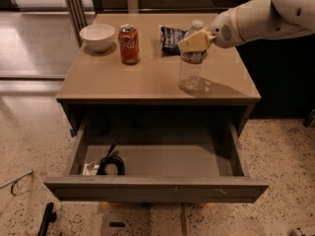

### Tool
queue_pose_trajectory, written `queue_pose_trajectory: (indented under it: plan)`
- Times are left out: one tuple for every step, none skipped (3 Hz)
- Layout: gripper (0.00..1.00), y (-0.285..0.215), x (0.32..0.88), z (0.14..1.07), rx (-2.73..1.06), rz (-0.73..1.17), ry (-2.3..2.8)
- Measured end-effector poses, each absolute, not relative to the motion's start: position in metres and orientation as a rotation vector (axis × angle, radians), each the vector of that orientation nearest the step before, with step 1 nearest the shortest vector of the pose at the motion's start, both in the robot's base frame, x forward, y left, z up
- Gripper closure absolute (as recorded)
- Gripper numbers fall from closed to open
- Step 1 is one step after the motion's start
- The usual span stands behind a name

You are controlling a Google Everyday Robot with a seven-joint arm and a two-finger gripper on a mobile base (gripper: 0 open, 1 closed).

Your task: Pick water bottle from top drawer and place on counter

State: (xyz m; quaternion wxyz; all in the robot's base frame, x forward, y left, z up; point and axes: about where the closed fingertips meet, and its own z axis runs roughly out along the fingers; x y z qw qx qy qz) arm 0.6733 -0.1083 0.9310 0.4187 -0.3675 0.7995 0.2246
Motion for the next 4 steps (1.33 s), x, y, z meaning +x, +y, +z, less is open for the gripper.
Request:
queue_pose_trajectory:
  plan:
    - [0.34,-0.1083,0.6733,0.9310,-0.922,0.563,2.005]
    - [0.11,-0.1082,0.6733,0.9310,-0.922,0.563,2.005]
    - [0.00,-0.1082,0.6733,0.9309,-0.922,0.564,2.005]
    - [0.00,-0.1082,0.6733,0.9309,-0.922,0.564,2.005]
